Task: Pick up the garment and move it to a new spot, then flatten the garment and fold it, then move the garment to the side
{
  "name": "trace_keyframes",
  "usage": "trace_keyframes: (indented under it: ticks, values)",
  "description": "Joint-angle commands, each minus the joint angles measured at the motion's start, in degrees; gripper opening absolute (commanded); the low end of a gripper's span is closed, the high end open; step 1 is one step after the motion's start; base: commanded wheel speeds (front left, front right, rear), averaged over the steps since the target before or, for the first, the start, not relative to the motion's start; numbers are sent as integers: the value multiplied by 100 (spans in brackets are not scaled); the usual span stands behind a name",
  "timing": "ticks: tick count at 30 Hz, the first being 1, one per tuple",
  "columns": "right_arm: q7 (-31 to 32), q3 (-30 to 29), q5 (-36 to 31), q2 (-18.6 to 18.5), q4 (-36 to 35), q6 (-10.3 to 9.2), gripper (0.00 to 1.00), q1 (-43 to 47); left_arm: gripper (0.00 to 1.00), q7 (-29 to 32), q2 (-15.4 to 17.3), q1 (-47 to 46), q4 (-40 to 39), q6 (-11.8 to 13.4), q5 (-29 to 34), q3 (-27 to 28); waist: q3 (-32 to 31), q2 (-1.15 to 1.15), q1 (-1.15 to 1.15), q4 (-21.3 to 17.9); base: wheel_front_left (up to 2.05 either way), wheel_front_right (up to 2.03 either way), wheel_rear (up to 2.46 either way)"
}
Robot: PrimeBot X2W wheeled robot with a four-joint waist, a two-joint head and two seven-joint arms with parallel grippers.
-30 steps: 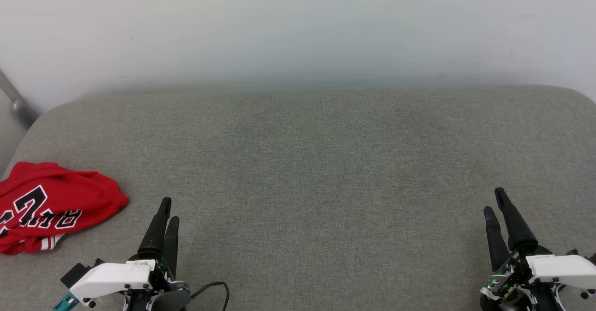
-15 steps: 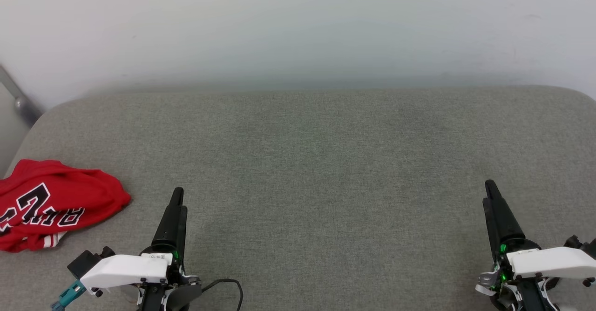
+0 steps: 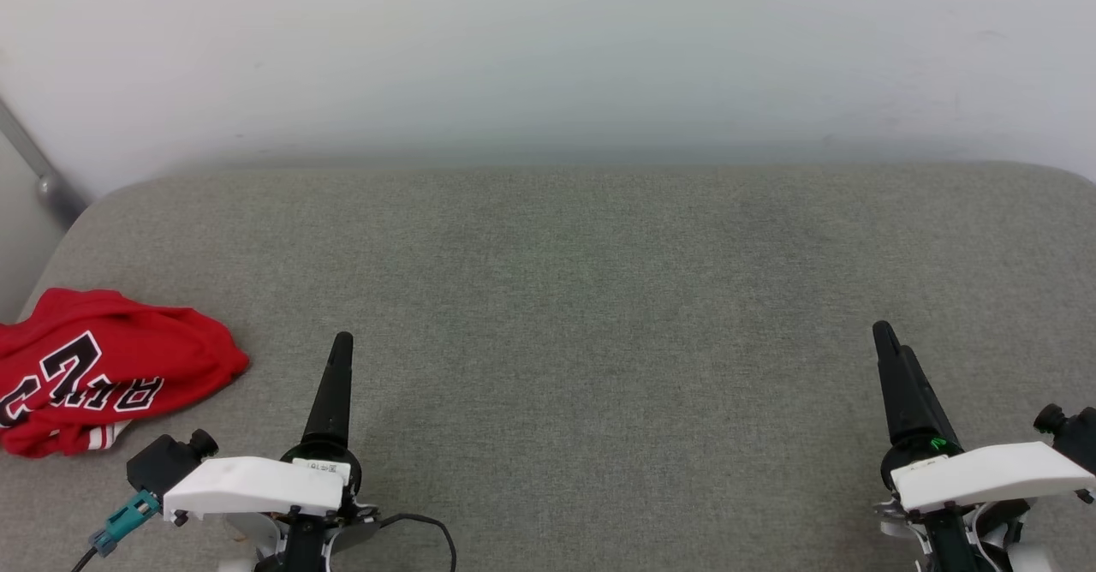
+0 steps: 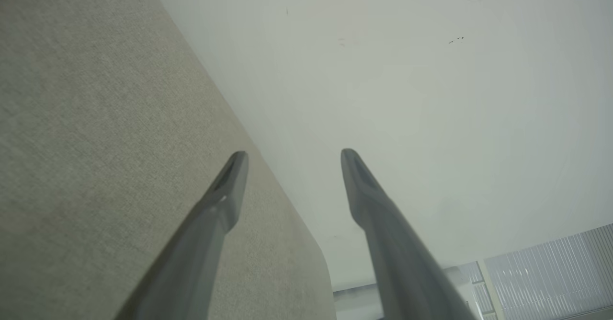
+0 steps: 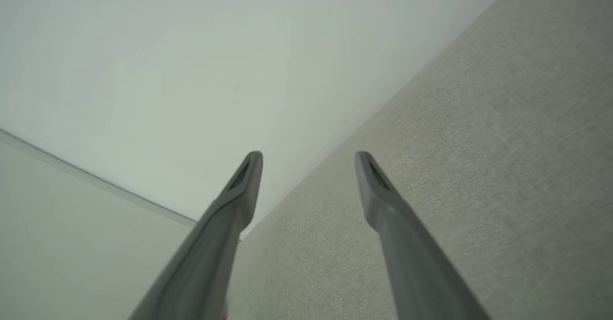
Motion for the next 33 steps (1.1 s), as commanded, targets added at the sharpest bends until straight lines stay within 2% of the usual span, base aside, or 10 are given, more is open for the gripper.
trace_keyframes:
  ticks: [1, 15, 33]
  values:
    - [-62, 10, -239, -23, -100, 1, 100, -34, 100, -46, 47, -154, -87, -1, 191, -24, 1, 0, 0, 3, 0, 0, 0]
    - [-243, -79, -1922, -2, -204, 2, 100, -44, 100, -315, 21, -181, -45, -2, 1936, -99, 24, 0, 0, 50, 0, 0, 0]
    - [-188, -82, -3331, 1, -349, 1, 100, -64, 100, -615, 85, -201, -27, 29, 3885, -172, 54, 0, 0, 103, 0, 0, 0]
